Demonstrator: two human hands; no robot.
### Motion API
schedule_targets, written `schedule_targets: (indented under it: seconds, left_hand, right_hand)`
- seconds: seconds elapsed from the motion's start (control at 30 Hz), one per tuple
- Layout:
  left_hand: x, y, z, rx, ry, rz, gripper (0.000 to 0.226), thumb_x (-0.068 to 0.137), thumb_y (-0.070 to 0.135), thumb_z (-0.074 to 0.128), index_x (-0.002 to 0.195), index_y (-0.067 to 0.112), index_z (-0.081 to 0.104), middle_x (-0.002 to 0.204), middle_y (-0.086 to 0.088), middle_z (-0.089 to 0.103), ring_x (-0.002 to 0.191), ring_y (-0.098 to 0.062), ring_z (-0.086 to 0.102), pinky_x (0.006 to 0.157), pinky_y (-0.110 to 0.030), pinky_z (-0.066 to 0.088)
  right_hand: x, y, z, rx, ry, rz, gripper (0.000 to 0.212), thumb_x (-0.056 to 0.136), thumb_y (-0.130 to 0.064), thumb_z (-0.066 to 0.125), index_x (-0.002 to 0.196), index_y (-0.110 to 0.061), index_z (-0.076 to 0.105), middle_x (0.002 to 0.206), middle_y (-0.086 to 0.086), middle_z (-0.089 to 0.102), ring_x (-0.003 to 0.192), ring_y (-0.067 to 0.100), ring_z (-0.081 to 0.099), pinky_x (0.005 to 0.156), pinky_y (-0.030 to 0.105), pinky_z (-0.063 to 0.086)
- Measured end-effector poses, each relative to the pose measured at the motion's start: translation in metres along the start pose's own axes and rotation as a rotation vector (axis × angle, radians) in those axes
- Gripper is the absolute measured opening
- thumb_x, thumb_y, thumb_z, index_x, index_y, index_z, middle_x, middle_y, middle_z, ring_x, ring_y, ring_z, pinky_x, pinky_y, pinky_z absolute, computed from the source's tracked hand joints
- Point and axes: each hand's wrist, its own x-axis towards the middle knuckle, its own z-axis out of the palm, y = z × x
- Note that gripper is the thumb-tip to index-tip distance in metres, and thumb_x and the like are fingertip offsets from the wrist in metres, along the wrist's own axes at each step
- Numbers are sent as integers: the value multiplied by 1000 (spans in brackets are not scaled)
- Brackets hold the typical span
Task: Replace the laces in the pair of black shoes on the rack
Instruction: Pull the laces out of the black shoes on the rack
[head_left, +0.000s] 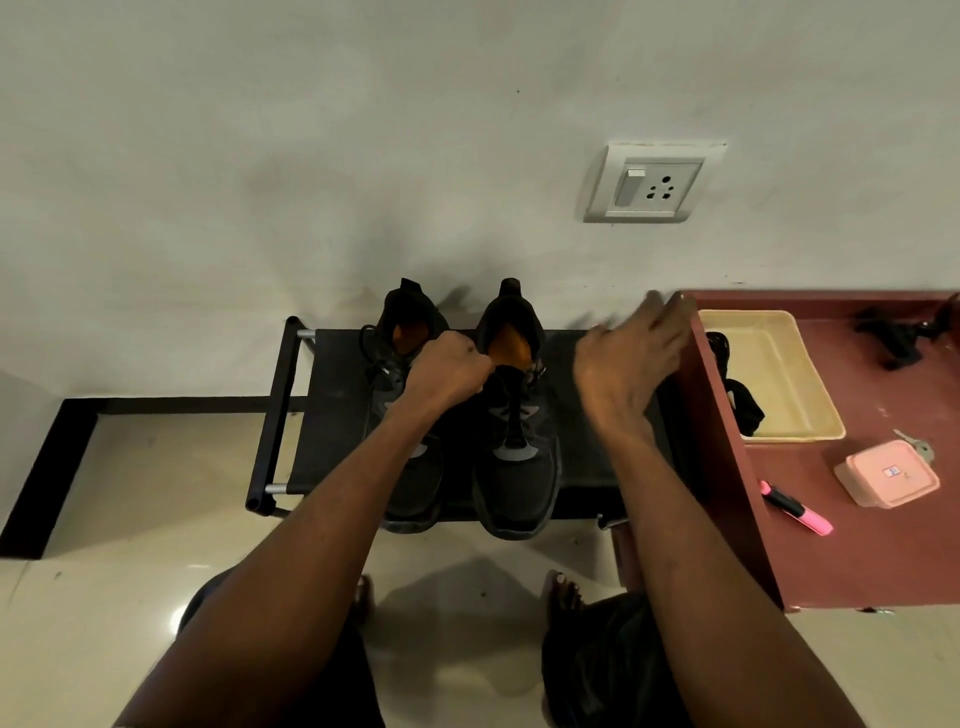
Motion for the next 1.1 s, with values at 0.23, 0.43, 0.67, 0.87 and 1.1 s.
schedule_targets:
  seconds: [0.23,0.43,0.67,0.87,1.1]
  left_hand:
    - [-6,2,6,106,17,49,51,89,49,68,57,16,45,52,1,45,48,-14,44,51,-26,35]
    - [-4,-6,0,-74,-14,-69,39,86,13,69,55,13,46,51,-3,45,48,-19,47,59,-34,44]
    - [-10,-4,-8,-49,-85,-7,33,99,23,59,87,-7,66,62,-15,60,32,-5,45,43,-18,34]
    - [-9,-2,-3,-17,-71,88,31,100,26,55,84,3,70,66,-6,70,39,-11,53,41,-17,40]
    - [-7,-3,-2,42,-50,105,34,98,25,57,76,2,68,65,-7,69,44,-13,53,46,-22,41]
  right_hand:
    - [-22,-11,19,-26,-525,10,37,88,-45,64,82,-9,59,88,10,65,85,32,62,69,37,46]
    - [-8,-1,7,25,-474,126,17,88,-19,57,75,-8,59,77,6,62,82,31,63,70,38,48]
    - [-18,-1,15,-72,-455,-343,31,93,-29,62,117,-11,62,136,12,50,131,33,43,102,49,41]
    - [-33,-13,26,-238,-621,-648,40,97,-23,54,137,-20,56,166,6,11,151,24,-4,119,48,4]
    - [-28,-9,25,-221,-652,-551,26,95,-24,61,118,-11,66,155,6,29,145,27,12,115,46,12]
